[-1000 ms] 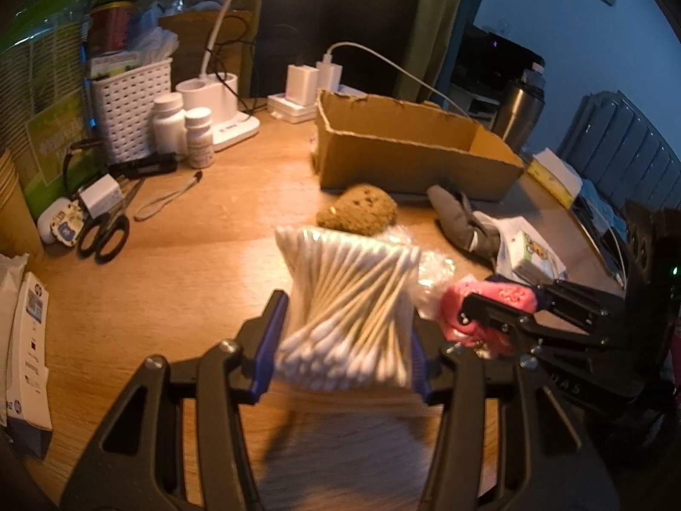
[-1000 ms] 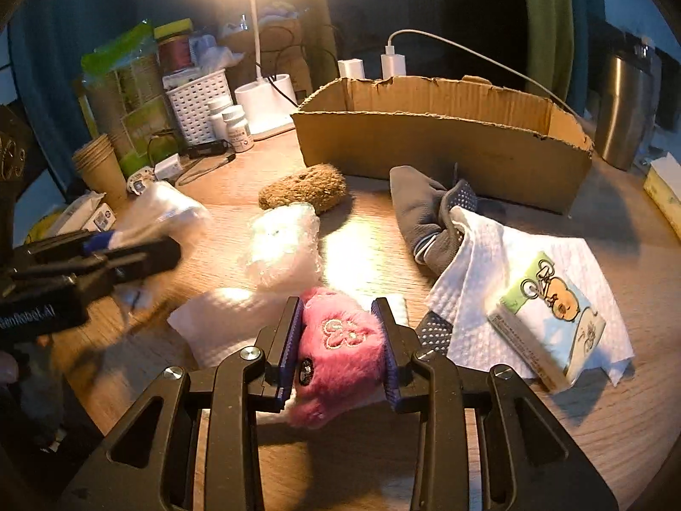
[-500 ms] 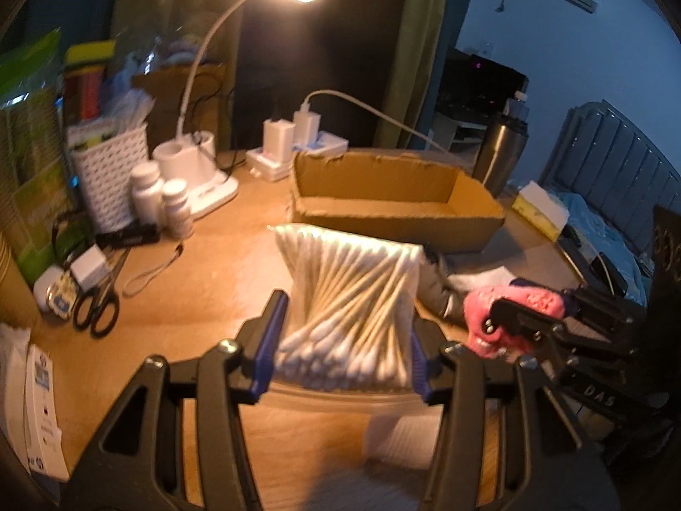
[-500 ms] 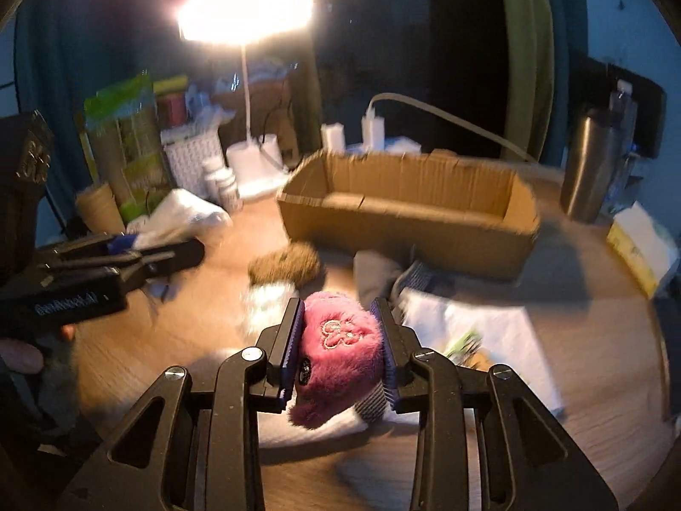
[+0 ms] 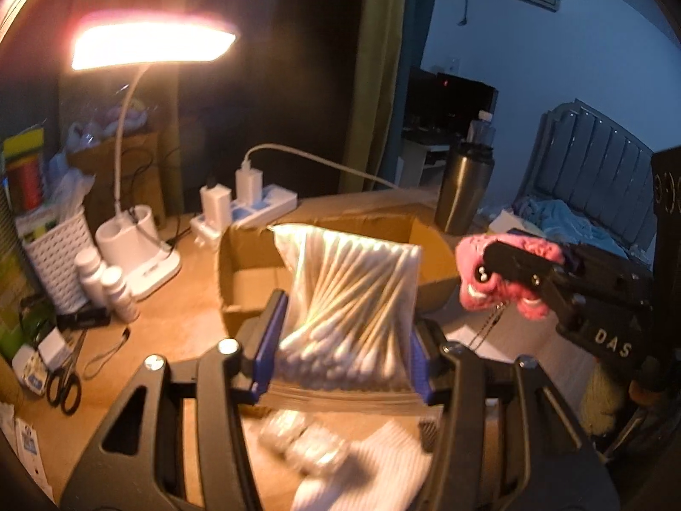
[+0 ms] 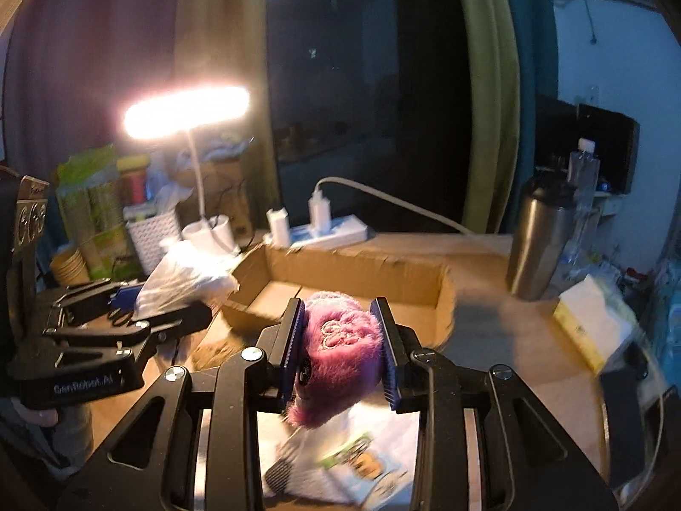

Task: Organize soft objects
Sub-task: 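Lower the cotton swab bag and pink plush toy into the cardboard box, open both grippers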

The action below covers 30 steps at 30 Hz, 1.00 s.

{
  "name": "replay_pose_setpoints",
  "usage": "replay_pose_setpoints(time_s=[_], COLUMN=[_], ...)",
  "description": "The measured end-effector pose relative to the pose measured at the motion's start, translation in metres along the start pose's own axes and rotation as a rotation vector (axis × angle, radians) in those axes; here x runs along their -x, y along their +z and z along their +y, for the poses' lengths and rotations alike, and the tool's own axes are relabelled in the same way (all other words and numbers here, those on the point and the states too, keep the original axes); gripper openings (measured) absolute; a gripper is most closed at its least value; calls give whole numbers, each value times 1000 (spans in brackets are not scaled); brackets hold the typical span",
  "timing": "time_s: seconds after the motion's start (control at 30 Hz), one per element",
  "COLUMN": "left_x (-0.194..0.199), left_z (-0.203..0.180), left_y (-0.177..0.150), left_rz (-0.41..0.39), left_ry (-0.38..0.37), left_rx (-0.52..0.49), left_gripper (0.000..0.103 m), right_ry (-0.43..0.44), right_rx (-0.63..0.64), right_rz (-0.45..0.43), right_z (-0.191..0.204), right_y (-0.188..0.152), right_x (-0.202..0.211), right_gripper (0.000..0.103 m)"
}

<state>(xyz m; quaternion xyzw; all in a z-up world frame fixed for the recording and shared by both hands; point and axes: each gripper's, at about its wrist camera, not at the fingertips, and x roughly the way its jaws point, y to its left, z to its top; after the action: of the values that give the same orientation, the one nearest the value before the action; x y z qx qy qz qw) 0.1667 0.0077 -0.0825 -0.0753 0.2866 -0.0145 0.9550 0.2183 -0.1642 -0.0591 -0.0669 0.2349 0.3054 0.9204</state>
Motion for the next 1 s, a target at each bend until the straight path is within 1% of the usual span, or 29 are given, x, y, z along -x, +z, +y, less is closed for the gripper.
replay_pose_setpoints(time_s=[0.17, 0.33, 0.4, 0.47, 0.6, 0.7, 0.9, 0.93, 0.97, 1.0], left_x=[-15, -29, -35, -43, -62, -76, -111, -116, -121, -124], left_z=[-14, -22, -25, -26, -21, -19, -11, -10, -8, -8], left_y=[15, 30, 34, 37, 44, 45, 40, 39, 38, 38], left_rz=[-26, -52, -68, -95, -101, -93, -13, -1, 13, 19], left_ry=[-9, -4, 12, 45, 65, 65, 73, 70, 66, 65], left_rx=[-11, -13, -18, -31, -13, -8, 16, 22, 25, 27], left_gripper=[52, 52, 52, 52, 52, 52, 53, 57, 61, 67], right_ry=[-15, -20, -18, -22, -19, -12, 8, 12, 16, 14], right_rx=[1, 22, 31, 37, 33, 18, -16, -23, -30, -34], right_rz=[-30, -49, -43, -38, -26, -3, 55, 63, 75, 83], right_z=[-19, -28, -32, -36, -43, -48, -54, -56, -57, -58], right_y=[15, 27, 30, 33, 36, 35, 27, 26, 25, 24], right_x=[-7, -16, -25, -34, -51, -68, -98, -102, -106, -108], right_gripper=[34, 34, 34, 34, 34, 34, 35, 36, 42, 46])
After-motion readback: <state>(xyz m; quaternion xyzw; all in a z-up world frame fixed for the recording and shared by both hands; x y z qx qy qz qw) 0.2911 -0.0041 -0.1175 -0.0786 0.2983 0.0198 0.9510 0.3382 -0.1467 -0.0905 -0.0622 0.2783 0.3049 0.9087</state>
